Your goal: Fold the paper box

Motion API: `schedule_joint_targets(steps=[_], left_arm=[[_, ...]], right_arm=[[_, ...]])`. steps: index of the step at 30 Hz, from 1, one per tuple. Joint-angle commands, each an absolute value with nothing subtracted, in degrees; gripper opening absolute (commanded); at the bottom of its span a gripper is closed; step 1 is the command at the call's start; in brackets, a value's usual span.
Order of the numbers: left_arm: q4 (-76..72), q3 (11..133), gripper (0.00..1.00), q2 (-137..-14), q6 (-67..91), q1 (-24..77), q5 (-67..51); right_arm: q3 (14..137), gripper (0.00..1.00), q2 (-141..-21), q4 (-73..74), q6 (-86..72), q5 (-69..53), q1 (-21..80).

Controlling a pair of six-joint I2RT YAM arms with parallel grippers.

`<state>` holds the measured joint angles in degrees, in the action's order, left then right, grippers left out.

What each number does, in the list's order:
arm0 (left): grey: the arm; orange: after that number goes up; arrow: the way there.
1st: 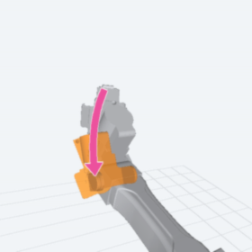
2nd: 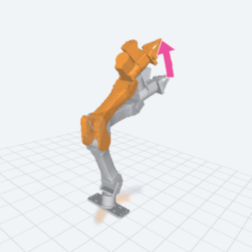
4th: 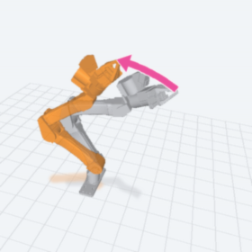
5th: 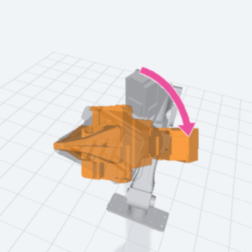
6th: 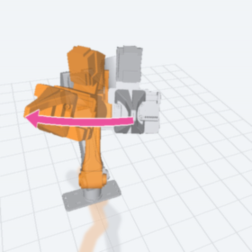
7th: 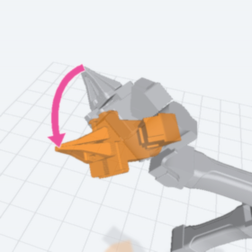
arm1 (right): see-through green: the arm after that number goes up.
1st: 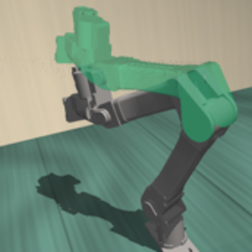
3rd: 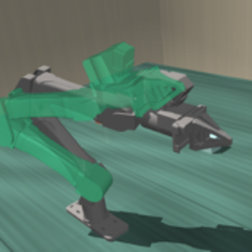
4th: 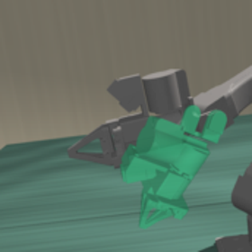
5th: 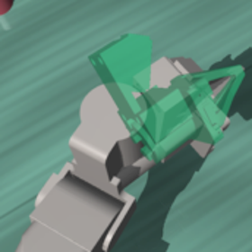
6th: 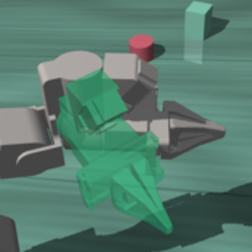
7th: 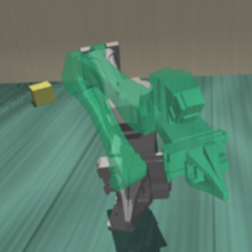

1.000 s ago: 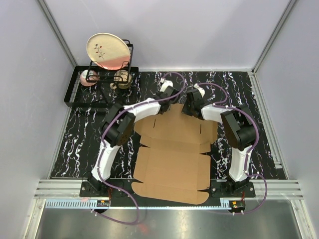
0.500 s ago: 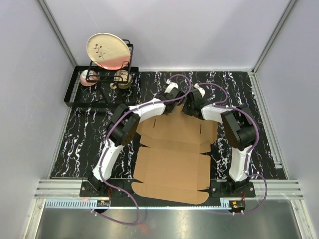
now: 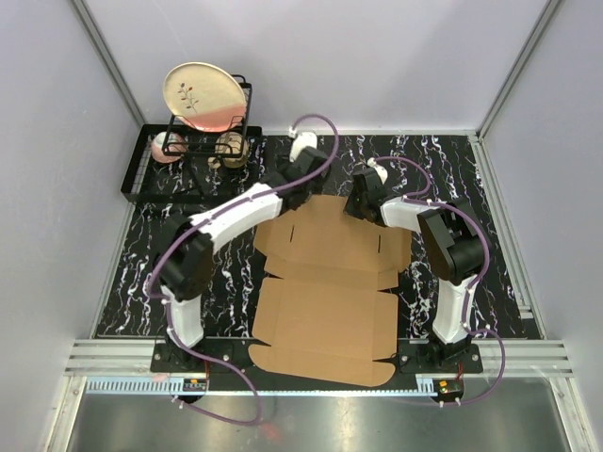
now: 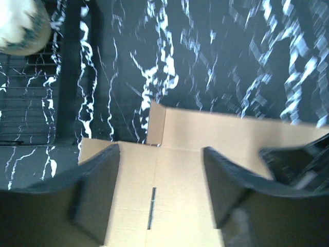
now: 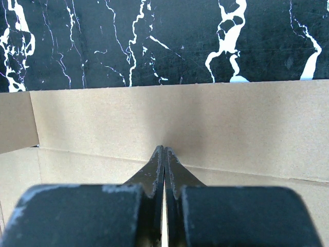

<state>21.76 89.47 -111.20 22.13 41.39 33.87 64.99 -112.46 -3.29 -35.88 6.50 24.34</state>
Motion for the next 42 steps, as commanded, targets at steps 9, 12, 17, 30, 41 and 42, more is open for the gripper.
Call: schedule_joint_targets(steps=[9,12,17,30,41,42], left_arm=[[37.1,107.7,0.0,-122.9,32.3,31.7,33.7],[38.8,109.7,0.0,-126.3,33.5,30.5,33.1],[40.2,111.6,0.0,-130.1,34.3,29.5,30.1],[30.1,105.0,0.0,-127.9,32.7,34.5,25.5],[30.9,104.2,0.0,-128.9,33.3,35.9,25.0],[30.7,102.9,0.0,-126.9,33.2,35.9,27.6]], right_arm=[[63.4,0.0,-112.8,0.6,-35.5,6.4,24.2],[63.3,0.0,-112.9,0.5,-35.5,6.3,24.2],[63.2,0.0,-113.4,0.4,-35.6,6.3,24.2],[63.2,0.0,-114.3,0.4,-35.7,6.2,24.2],[63.3,0.0,-114.4,0.4,-35.4,6.2,24.1],[63.3,0.0,-114.3,0.4,-35.4,6.3,24.1]])
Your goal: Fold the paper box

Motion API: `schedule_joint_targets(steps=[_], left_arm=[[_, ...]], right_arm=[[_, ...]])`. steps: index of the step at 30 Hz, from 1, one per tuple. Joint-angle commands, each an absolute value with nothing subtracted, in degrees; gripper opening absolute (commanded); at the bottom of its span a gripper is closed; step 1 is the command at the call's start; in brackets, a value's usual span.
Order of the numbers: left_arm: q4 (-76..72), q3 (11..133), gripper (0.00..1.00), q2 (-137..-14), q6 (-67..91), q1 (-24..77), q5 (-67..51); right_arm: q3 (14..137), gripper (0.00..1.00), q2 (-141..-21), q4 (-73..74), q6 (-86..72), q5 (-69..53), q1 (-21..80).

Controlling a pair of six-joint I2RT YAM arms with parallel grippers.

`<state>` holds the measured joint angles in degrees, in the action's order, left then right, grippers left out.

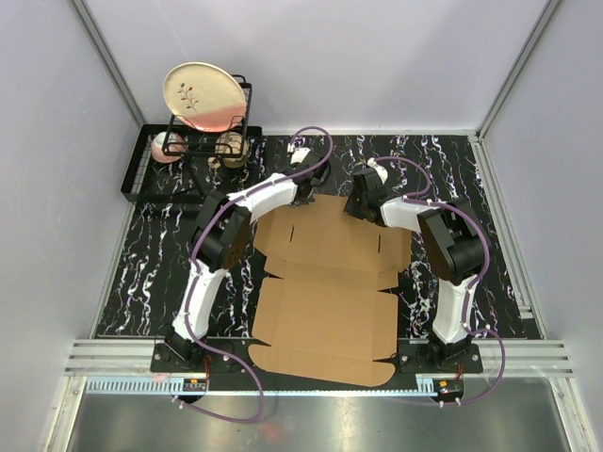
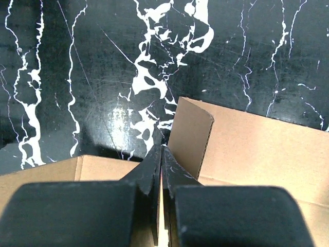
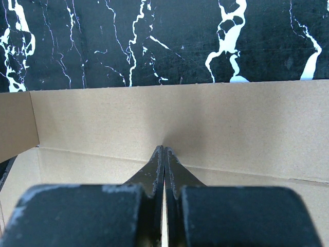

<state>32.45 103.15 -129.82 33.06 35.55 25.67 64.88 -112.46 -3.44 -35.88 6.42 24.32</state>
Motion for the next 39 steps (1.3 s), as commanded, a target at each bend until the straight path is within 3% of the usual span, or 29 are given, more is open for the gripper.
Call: schedule_joint_targets(steps=[1,3,4,7,10,13,20,23,24,26,33,39], left_arm=[[30.2,99.6,0.04,-121.8,33.1,35.9,28.7],[28.1,95.8,0.17,-115.6,33.0,35.7,30.7],[27.4,92.4,0.32,-109.5,32.9,35.7,30.9],[27.6,86.3,0.52,-98.6,33.0,36.8,31.0],[30.9,79.7,0.61,-89.7,33.4,41.6,35.3],[33.1,69.3,0.64,-81.8,38.4,46.9,37.1],[34.3,52.4,0.54,-77.6,47.6,48.9,35.2],[37.3,51.3,0.27,-79.7,48.6,48.9,38.5],[38.0,51.2,0.07,-79.9,50.3,48.9,40.0],[39.8,50.4,0.0,-79.9,51.9,48.8,40.9],[33.6,45.1,0.0,-79.5,54.5,44.6,34.9],[23.0,40.7,0.08,-79.5,52.7,41.1,25.7]], right_arm=[[63.3,0.0,-114.2,0.4,-35.4,6.3,24.2],[63.4,0.0,-113.9,0.5,-35.3,6.4,24.2],[63.5,0.0,-113.6,0.4,-35.2,6.7,24.2],[63.6,0.0,-113.3,1.0,-34.7,7.7,24.1],[63.6,0.0,-112.9,1.2,-34.6,8.2,24.2],[63.5,0.0,-112.2,1.3,-34.8,7.6,24.2],[63.3,0.0,-111.5,1.8,-34.8,7.5,24.2],[63.3,0.0,-111.5,2.1,-34.6,7.2,24.2],[63.3,0.0,-111.6,2.2,-34.6,7.3,24.2],[63.3,0.0,-111.6,2.2,-34.7,7.1,24.2],[63.0,0.0,-111.8,1.9,-34.7,6.9,24.1],[62.5,0.0,-111.4,1.8,-34.7,6.6,24.2]])
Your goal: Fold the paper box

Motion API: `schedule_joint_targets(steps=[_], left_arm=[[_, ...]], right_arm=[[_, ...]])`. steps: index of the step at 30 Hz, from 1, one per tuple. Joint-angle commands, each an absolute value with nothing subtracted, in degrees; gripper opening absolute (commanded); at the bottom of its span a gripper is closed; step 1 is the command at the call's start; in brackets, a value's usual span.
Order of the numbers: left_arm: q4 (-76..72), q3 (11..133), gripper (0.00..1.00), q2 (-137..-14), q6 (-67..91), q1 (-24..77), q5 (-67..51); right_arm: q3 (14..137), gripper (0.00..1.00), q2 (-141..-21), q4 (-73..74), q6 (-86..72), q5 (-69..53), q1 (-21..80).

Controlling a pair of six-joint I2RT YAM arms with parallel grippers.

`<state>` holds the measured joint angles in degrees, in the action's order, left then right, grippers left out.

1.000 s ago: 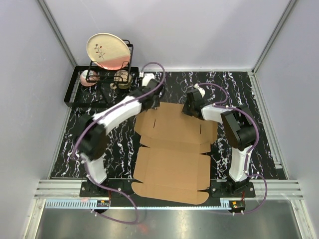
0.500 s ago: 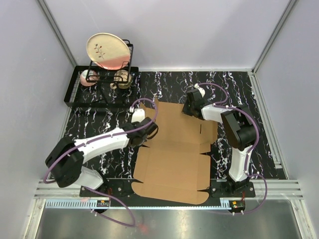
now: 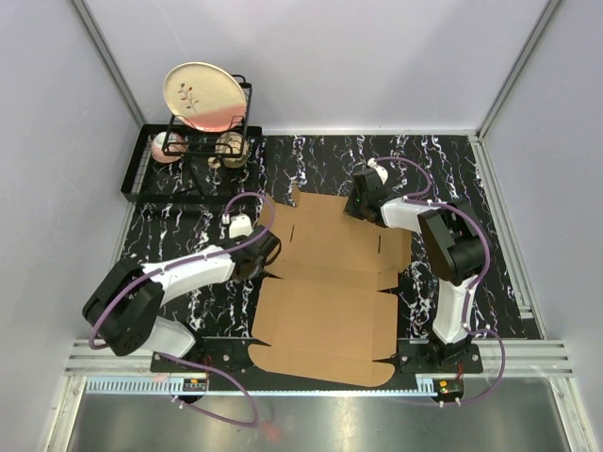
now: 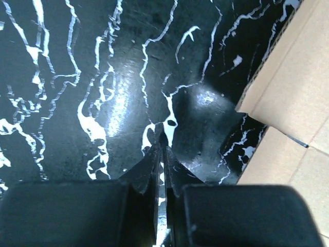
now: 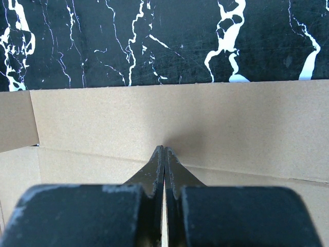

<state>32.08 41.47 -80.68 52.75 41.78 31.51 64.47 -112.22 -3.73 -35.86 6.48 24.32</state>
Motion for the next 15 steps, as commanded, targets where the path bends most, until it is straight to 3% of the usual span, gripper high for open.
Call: schedule_joint_targets(steps=[1,10,15], left_arm=[[21.9,40.4,0.09,-79.1,52.5,41.1,25.0],[13.4,38.4,0.23,-75.1,50.1,42.3,20.6],[10.9,37.9,0.24,-76.8,50.0,44.1,18.5]], right_arm=[[62.5,0.0,-111.4,1.8,-34.8,6.7,24.2],[62.1,0.0,-111.6,1.6,-35.0,6.7,24.2],[62.2,0.0,-111.8,1.5,-35.0,6.5,24.1]])
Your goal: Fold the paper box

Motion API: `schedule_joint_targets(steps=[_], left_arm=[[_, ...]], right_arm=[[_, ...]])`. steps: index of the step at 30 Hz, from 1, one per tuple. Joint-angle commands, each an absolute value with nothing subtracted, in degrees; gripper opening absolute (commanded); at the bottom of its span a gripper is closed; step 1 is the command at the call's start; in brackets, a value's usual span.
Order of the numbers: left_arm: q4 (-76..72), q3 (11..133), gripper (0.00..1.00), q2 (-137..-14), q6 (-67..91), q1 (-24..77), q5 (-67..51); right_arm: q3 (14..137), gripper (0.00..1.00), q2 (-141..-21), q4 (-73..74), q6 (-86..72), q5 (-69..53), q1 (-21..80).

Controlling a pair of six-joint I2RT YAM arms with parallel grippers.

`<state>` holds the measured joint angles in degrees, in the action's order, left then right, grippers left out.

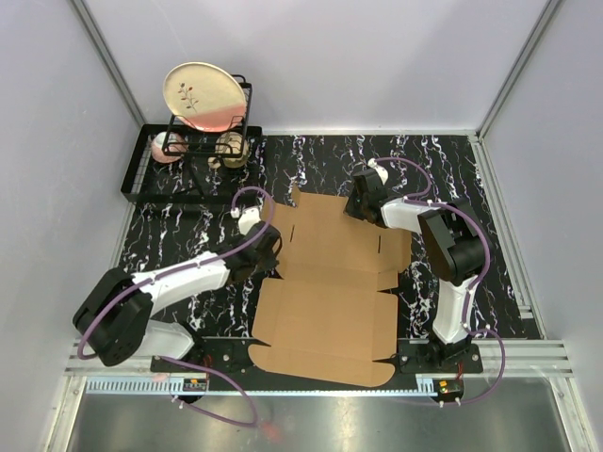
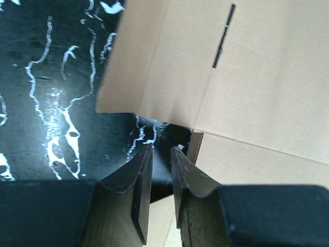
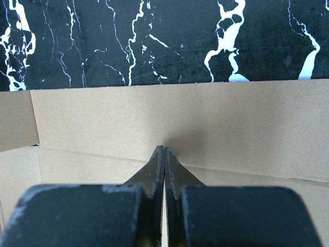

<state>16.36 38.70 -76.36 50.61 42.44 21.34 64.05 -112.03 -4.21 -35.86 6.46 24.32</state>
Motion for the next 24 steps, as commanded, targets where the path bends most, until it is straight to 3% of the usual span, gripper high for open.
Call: schedule_joint_targets(steps=[1,24], left_arm=[[10.7,37.9,0.24,-76.8,50.1,44.6,18.5],[16.1,50.1,0.24,-99.9,46.8,53.8,19.5]], right_arm=[[62.2,0.0,-111.8,1.5,-35.1,6.5,24.2],[61.7,0.0,-111.0,2.5,-34.7,7.7,24.2]])
